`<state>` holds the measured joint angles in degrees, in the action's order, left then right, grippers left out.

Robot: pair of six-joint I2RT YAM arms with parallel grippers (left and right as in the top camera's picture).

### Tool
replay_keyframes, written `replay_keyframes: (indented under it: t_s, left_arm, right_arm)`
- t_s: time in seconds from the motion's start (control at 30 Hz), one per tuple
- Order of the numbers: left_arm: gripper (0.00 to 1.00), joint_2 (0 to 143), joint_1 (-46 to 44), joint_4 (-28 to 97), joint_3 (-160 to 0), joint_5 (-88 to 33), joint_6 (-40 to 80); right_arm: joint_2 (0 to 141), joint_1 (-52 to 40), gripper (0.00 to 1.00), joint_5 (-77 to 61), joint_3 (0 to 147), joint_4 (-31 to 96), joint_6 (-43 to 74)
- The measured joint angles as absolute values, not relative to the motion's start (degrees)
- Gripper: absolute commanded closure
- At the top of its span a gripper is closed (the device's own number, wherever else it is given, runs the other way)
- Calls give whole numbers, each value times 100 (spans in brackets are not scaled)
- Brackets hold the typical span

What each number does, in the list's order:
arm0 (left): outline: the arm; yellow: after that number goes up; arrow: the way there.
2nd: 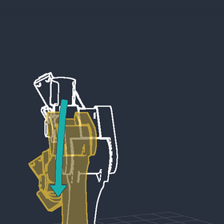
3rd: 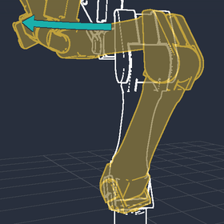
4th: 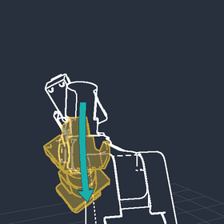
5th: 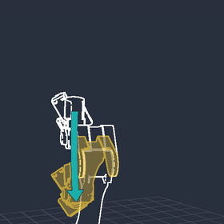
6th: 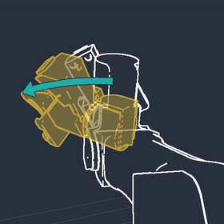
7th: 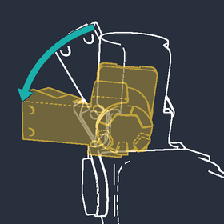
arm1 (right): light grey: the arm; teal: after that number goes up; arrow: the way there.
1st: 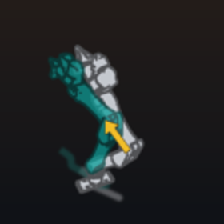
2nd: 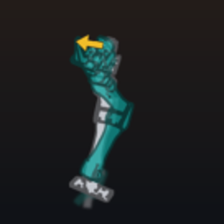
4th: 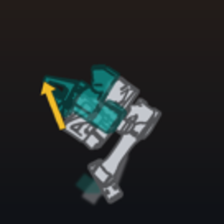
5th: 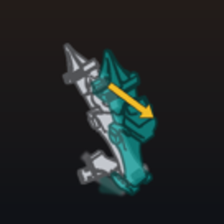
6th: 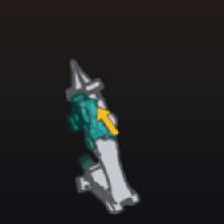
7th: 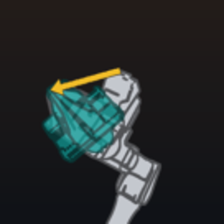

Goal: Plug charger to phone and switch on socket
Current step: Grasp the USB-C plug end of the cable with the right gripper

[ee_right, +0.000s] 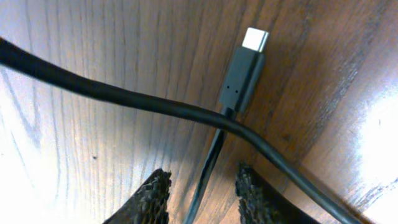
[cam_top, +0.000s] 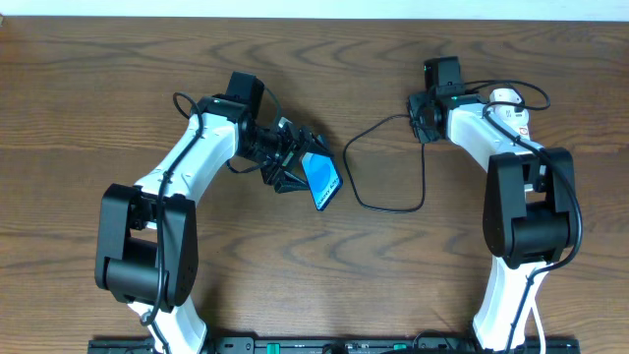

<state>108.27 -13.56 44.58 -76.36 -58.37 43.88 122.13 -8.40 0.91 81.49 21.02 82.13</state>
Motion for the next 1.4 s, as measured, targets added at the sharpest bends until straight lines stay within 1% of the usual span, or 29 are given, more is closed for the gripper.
replay_keyframes:
  t_s: [0.07,0.3,0.47,0.63,0.77,0.93,1.0,1.1,1.13,1.2,1.23,1.27,1.3,1.37,1.4]
  left_arm:
    - [31,10827,-1356,4456,-7636,-5837,4388]
    - [31,10827,-1356,4458,-7636,-5837,4388]
    - [31,10827,-1356,4458,-7636,-5837,4388]
    - [31,10827,-1356,4456,-7636,-5835,4388]
    - [31,10827,-1356,4458,-7636,-5837,4388]
    - [31,10827,-1356,4458,-7636,-5837,4388]
    - [31,10827,-1356,4449,-7636,-5837,4388]
    - [31,10827,-1356,4447,-7636,-5817,4388]
    - [31,10827,-1356,4449,-7636,-5813,4386]
    - [31,10827,-1356,4449,-7636,-5815,4388]
    - [31,10827,-1356,4449,-7636,-5815,4388]
    - [31,10827,-1356,4449,-7636,-5815,4388]
    - [31,10827,-1356,4449,-7636,-5813,4388]
    - [31,10827,-1356,4449,-7636,-5813,4388]
    - [31,10827,-1356,4449,-7636,-5813,4386]
  right_arm:
    - [12243,-838,76,91,8169,2115,8221]
    - [12296,-840,99,86,8180,2102,8208]
    - [12379,-840,99,-97,8176,1710,7881]
    - [12429,-838,99,-676,8171,1500,7017]
    - [12405,-840,99,-1275,8165,1684,5972]
    - [12156,-845,99,-1872,8108,2886,4397]
    - [11992,-851,99,-1894,8079,3815,3669]
    - [11863,-875,99,-1667,8060,4823,3039]
    - [11852,-899,94,-1516,8060,5094,2915]
    - [11843,-1002,73,-1155,8049,5531,2746]
    - [11843,-1052,62,-1035,8042,5647,2652]
    - [11832,-1109,54,-899,8042,5704,2585]
    - [11824,-1164,43,-797,8042,5721,2534]
    - [11810,-1256,32,-646,8042,5708,2449]
    - [11808,-1295,29,-578,8042,5699,2482]
